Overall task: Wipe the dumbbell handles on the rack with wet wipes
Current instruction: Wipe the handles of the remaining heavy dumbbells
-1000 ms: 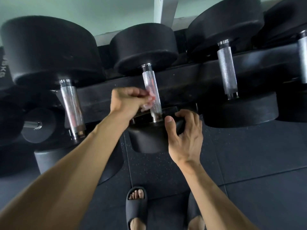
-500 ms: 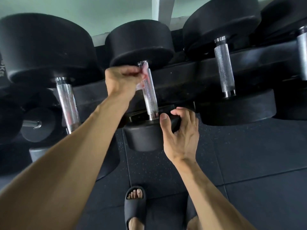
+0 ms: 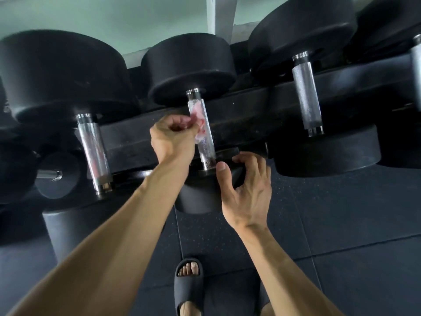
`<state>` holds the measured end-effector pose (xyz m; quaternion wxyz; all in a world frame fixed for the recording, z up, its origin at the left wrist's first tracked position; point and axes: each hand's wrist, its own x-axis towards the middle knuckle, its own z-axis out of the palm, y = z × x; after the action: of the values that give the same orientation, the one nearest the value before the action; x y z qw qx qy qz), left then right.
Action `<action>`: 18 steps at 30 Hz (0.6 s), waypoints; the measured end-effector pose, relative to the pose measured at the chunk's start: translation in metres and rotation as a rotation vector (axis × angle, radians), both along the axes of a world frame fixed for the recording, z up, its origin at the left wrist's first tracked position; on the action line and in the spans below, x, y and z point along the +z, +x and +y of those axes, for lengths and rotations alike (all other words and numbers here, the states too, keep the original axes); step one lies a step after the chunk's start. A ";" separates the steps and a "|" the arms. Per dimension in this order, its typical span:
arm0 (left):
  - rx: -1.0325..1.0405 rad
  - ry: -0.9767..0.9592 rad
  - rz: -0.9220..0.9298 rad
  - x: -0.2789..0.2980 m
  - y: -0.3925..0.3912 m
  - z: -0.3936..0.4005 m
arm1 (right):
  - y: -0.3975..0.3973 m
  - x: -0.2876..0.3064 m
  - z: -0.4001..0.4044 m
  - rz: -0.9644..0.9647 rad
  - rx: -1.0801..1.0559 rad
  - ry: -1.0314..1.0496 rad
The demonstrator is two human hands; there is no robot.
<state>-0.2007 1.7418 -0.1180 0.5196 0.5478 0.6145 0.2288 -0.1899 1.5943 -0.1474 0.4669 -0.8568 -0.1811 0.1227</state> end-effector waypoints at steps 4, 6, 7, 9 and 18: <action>-0.039 0.036 0.075 0.006 0.002 0.002 | 0.000 0.000 0.000 -0.001 0.000 -0.002; -0.121 0.111 0.105 0.017 -0.001 -0.004 | 0.000 0.000 0.000 -0.008 0.002 0.002; -0.174 0.151 0.121 0.022 -0.005 -0.009 | 0.000 0.000 0.000 -0.011 0.002 0.003; -0.272 0.225 0.162 0.028 -0.013 -0.016 | 0.000 -0.001 0.000 -0.016 0.006 0.001; -0.083 0.267 0.120 0.015 0.010 0.017 | 0.000 -0.001 0.001 0.004 0.001 -0.010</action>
<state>-0.1903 1.7590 -0.1031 0.4136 0.6495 0.5855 0.2536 -0.1900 1.5948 -0.1488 0.4627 -0.8589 -0.1800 0.1256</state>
